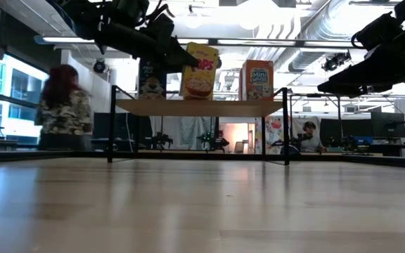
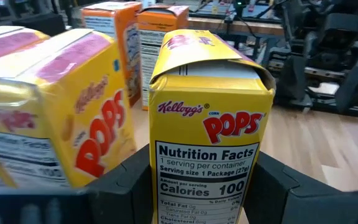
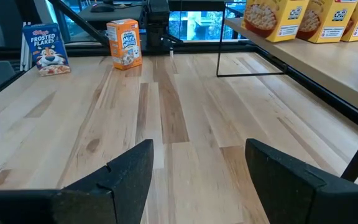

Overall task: Stack cereal on shelf
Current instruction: Put the yellow cereal box and aligned with the other yellow cereal boxes on the shelf

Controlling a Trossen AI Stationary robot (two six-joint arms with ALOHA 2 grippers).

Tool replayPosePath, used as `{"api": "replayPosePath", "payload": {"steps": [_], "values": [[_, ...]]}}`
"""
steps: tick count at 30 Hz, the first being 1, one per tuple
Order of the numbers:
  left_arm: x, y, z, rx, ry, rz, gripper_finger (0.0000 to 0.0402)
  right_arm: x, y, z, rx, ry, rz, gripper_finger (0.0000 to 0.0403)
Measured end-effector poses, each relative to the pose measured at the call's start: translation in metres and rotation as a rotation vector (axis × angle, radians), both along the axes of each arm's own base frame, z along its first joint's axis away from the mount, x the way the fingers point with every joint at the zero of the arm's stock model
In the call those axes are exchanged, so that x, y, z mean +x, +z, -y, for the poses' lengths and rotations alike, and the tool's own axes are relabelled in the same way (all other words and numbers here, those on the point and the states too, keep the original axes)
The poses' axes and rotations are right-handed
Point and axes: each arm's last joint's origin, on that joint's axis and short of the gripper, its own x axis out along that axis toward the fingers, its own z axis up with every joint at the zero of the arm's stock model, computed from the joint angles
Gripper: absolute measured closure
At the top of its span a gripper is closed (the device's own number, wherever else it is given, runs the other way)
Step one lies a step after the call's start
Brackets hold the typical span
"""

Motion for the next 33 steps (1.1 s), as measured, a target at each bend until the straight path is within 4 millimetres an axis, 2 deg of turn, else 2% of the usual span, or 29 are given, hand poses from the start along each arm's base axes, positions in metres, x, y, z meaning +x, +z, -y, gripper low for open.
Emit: {"api": "replayPosePath", "payload": {"steps": [16, 27, 33], "values": [[-0.0006, -0.0002, -0.0018, 0.028, 0.061, -0.012, 0.0227, 0.0, 0.0, 0.0, 0.0, 0.0, 0.0, 0.0155], [0.0017, -0.001, 0.0038, 0.029, 0.053, -0.023, 0.0226, 0.0, 0.0, 0.0, 0.0, 0.0, 0.0, 0.0155], [0.001, -0.0026, 0.0032, 0.027, 0.077, -0.045, 0.0212, 0.0, 0.0, 0.0, 0.0, 0.0, 0.0, 0.0155]]}}
